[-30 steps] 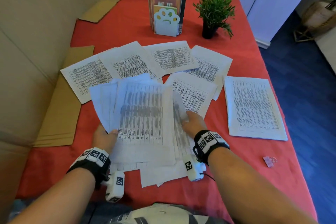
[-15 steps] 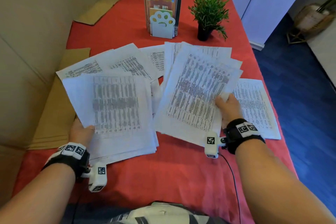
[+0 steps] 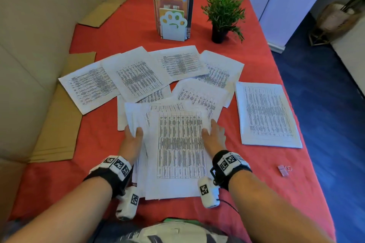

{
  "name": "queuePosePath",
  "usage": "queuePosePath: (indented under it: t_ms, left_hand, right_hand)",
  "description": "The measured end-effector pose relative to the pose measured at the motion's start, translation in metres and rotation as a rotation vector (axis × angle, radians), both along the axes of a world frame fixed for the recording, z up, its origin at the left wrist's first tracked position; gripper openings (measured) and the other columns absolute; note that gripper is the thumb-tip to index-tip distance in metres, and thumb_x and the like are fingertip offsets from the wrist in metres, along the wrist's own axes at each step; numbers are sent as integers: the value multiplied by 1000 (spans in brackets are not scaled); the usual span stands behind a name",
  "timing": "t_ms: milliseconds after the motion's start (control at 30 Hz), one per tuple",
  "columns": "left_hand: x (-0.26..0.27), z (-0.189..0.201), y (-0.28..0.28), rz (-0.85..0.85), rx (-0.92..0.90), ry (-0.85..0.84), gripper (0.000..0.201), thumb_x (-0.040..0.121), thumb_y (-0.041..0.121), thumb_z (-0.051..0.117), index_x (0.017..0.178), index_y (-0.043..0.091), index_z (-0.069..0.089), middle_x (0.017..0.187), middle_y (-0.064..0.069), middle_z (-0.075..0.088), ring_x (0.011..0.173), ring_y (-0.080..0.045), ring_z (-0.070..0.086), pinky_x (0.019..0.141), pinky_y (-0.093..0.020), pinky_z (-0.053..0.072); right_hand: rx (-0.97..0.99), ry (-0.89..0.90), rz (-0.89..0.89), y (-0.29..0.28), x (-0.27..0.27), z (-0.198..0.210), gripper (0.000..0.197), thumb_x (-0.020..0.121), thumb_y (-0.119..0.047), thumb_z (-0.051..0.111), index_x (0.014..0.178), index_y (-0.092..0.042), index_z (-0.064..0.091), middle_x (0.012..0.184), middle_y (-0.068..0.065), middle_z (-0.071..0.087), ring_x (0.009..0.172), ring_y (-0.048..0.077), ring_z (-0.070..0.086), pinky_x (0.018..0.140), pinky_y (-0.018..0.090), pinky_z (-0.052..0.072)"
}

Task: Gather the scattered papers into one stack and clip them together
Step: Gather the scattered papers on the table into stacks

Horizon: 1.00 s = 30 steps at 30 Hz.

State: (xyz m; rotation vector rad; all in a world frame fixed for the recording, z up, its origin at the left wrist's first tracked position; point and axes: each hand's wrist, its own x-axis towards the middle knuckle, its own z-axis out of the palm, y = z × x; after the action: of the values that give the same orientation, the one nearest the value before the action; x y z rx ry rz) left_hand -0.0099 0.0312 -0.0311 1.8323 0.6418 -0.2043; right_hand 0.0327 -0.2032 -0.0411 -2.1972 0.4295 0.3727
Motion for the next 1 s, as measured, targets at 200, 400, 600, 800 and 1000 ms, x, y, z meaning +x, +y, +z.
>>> queuePosePath:
  t_ms: [200,400,600,800,1000]
  left_hand:
    - [-12,-5,-12,-147,15,-53,77,87,21,63,148,20,15,129,7,44,119,-16,47,104,-35,38]
    - [-11,12,-3,-147,-61,-212,65,84,-5,58,139,23,36,130,4,55,117,-14,53,105,-39,39]
    - [9,44,-8,-86,-259,-351,52,81,4,68,123,30,53,124,3,63,116,-16,59,102,-39,42]
    - [38,72,-19,25,-123,-500,29,78,8,72,92,33,67,84,22,72,83,7,65,85,-29,50]
    - [35,74,-25,28,-222,-515,46,74,-9,70,116,6,59,99,-1,69,82,-5,68,81,-37,57]
  right_hand:
    - [76,64,159,10,-18,0,61,92,4,37,149,-9,19,144,15,25,120,26,40,99,23,36]
    - [86,79,53,-8,-6,10,87,77,0,55,150,-18,13,149,11,27,126,28,35,102,38,35]
    - [602,-151,-105,-11,15,49,56,72,8,56,118,-23,46,113,18,59,101,37,62,90,51,52]
    - [599,-480,-120,-3,20,99,49,71,4,54,93,-40,61,98,6,70,99,34,65,91,56,51]
    - [820,-429,-160,-5,3,104,51,55,10,50,86,-27,67,84,2,71,84,23,66,85,53,52]
